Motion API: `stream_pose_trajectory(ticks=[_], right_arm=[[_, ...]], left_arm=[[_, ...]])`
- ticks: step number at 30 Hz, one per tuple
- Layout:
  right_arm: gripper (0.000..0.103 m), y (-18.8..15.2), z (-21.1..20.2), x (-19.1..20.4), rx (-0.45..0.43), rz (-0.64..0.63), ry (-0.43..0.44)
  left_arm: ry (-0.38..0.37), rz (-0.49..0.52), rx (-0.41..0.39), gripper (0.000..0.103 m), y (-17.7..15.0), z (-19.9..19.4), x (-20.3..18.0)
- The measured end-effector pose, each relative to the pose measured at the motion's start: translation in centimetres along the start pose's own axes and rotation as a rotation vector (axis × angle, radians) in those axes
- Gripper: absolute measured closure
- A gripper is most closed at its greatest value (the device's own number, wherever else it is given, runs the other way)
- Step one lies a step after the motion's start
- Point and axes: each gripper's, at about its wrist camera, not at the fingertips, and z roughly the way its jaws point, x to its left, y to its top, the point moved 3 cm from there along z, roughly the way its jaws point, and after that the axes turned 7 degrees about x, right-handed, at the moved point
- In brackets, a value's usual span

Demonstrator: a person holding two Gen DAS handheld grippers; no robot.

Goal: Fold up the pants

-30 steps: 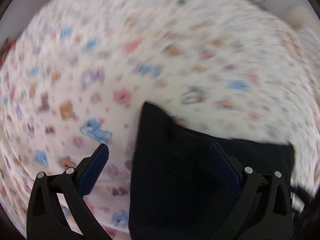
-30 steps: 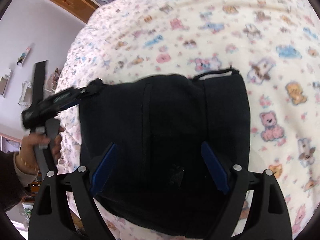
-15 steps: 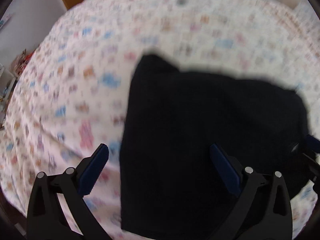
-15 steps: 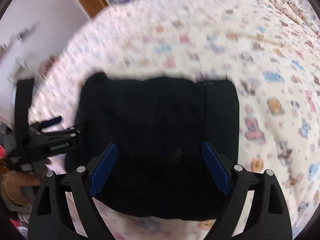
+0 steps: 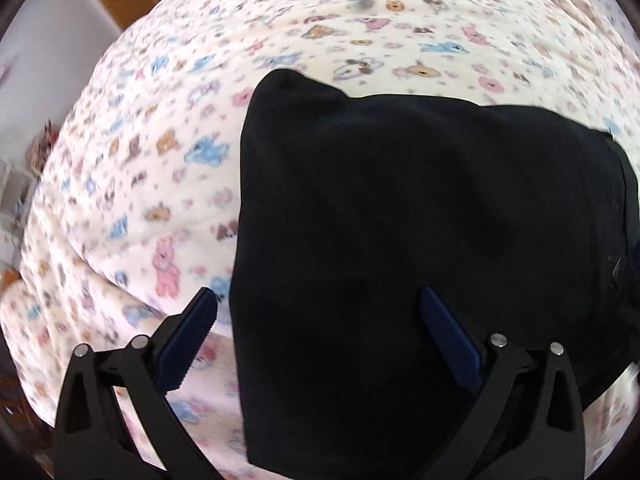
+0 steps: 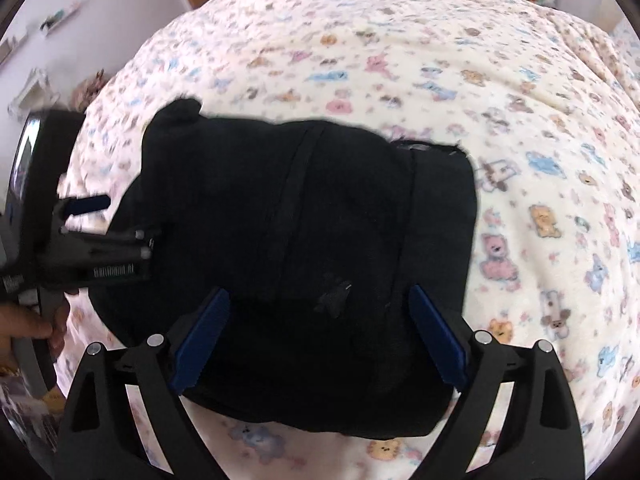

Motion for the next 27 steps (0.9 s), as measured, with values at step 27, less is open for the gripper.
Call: stream_pose_trajectory(ticks=[27], right_arm=[[0.006, 5.8, -1.0, -2.5, -0.071, -0.046, 0.013]], left_arm=[[-0.210, -0.084, 0.003, 0.002, 3.4, -0.5, 4.1]])
